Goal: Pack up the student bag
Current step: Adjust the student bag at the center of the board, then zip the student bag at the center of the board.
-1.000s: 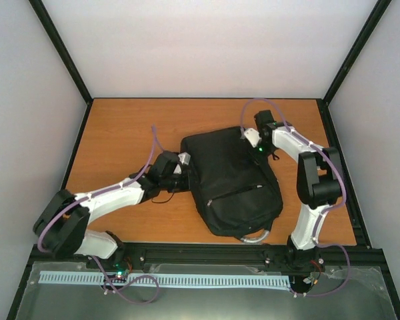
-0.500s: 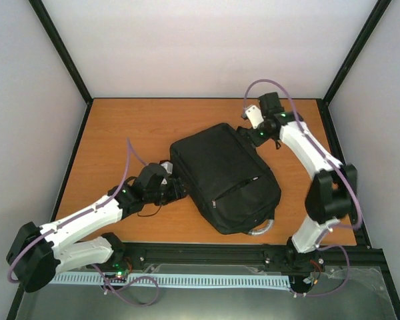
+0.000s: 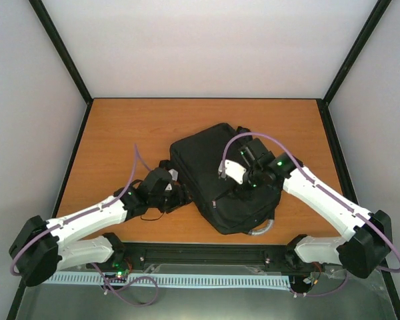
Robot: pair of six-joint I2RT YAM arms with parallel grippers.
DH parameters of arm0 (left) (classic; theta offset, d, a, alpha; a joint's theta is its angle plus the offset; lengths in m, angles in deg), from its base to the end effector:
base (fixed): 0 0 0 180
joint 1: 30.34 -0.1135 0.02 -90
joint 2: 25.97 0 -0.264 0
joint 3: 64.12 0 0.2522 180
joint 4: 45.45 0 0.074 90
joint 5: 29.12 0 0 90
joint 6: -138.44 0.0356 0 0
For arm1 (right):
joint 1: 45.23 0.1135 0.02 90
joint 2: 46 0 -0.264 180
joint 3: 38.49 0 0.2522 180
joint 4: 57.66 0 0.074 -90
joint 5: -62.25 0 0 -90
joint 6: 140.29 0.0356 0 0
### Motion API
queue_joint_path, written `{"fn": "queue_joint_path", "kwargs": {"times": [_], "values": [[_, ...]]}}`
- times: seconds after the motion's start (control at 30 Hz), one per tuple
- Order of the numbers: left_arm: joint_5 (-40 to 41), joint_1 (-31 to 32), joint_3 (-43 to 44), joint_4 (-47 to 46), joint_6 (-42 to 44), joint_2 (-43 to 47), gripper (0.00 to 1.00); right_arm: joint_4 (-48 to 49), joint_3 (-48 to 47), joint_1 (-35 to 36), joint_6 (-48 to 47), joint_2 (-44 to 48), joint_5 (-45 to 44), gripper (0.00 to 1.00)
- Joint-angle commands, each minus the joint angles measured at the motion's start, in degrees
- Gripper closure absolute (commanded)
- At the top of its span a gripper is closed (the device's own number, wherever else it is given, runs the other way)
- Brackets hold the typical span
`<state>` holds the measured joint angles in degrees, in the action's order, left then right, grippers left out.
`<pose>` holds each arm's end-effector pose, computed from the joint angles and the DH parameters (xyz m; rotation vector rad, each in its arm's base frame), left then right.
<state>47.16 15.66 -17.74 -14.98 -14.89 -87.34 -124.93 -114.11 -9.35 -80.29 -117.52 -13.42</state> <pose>0.1421 -0.1593 0.2026 -0.2726 2.6628 -1.0791 0.1867 0.1459 0.2851 -1.5157 2.1924 0.3670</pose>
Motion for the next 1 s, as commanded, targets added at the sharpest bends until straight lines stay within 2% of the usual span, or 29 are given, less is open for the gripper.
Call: {"fn": "queue_joint_path", "kwargs": {"times": [0.0, 0.13, 0.37, 0.6, 0.97], "values": [[-1.43, 0.45, 3.05, -3.51, -1.78, -1.93, 0.31, -2.05, 1.93, 3.18, -1.52, 1.76, 6.13, 0.36], [-2.06, 0.65, 4.25, -4.59, -2.17, -4.65, 0.31, -0.08, 3.60, 6.45, -1.69, 2.26, 6.79, 0.34], [-0.74, 0.84, 3.72, -7.04, -3.38, -6.82, 0.34, 5.30, 5.34, 14.02, -2.65, 2.19, -2.99, 0.34], [-0.92, 0.80, 4.35, -9.76, -3.82, -9.76, 0.37, 8.73, 5.96, 20.26, -3.34, 1.17, -9.14, 0.36], [0.18, 0.82, 4.43, -9.94, -4.15, -10.53, 0.43, 12.96, 7.89, 24.39, -3.46, -2.04, -13.00, 0.40]]}}
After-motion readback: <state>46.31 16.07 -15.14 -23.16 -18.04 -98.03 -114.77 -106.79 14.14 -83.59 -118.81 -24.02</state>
